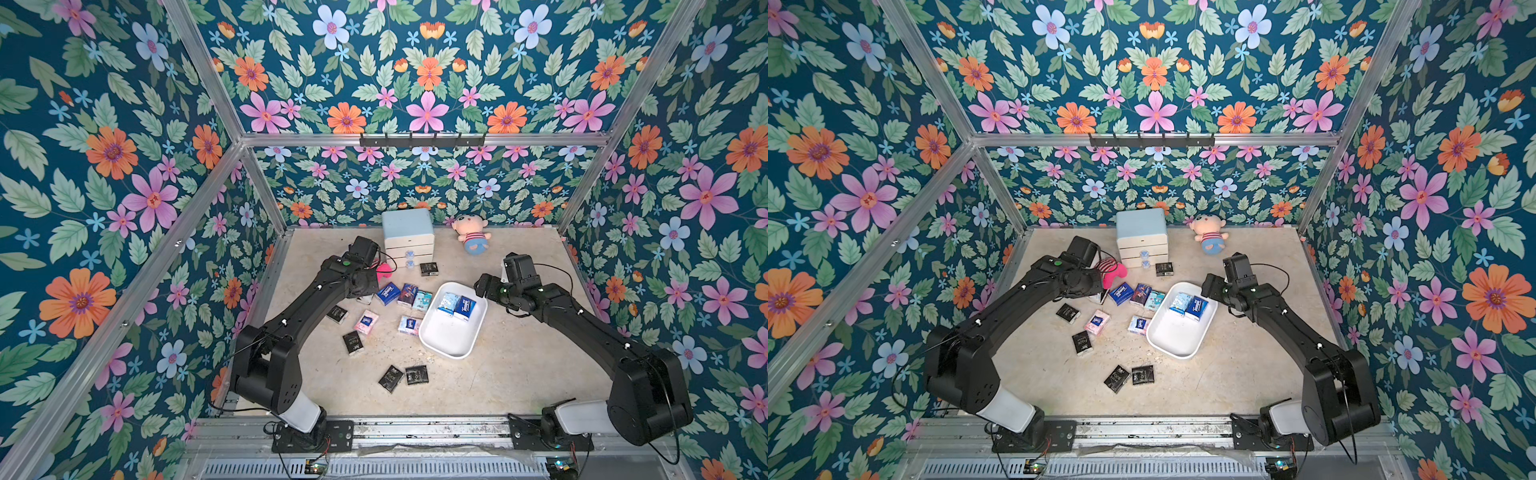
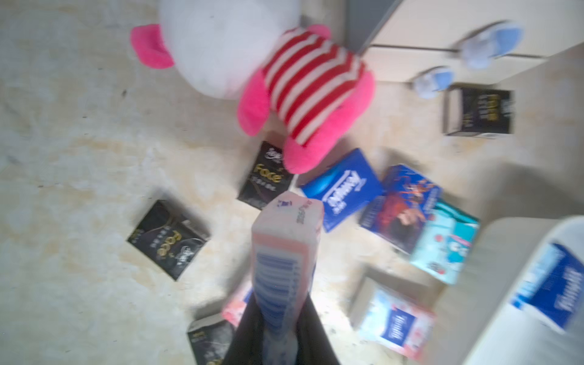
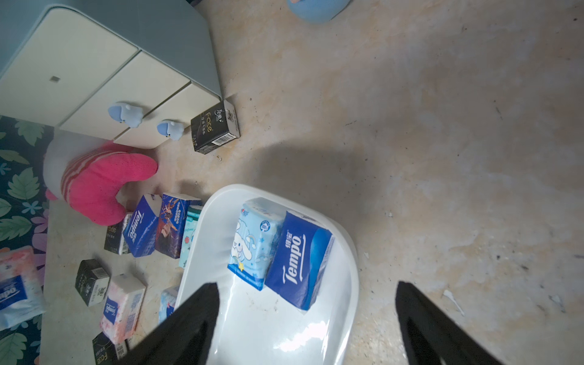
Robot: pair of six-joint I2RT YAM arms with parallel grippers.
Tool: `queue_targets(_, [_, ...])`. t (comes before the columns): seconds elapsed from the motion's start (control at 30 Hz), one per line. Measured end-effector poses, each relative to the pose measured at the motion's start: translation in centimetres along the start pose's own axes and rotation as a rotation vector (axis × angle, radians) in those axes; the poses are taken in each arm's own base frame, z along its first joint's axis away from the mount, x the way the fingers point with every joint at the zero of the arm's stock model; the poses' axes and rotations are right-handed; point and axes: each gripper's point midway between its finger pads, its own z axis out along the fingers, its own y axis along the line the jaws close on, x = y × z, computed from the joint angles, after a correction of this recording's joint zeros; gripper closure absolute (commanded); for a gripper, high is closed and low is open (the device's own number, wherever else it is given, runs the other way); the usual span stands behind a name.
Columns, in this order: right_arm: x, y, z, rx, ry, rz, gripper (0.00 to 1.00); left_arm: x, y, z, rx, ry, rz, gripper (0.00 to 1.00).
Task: Put the pocket tissues into the storage box
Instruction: Pick up the pocket tissues from the center of the board, then place the pocket tissues in the storage box.
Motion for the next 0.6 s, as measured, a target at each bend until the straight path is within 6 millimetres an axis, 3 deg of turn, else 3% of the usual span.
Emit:
queue_targets(0.17, [0.0, -0.3, -0.7, -0.009, -0.023, 0.008, 0.08, -0.3, -5.5, -1.1, 0.178, -0.019, -0.002, 0.85])
queue_targets(0.3, [0.1, -0.7, -1.3, -0.017, -0.044, 0.037, 0.08, 0.2, -10.1, -0.8, 0.317, -0.013, 0.001, 0.85])
queue_targets(0.6, [-0.5, -1.2, -3.4, -0.030, -0.118, 0.101, 0.08, 2.0, -17.7, 3.1, 0.511, 0.102, 0.031, 0.84])
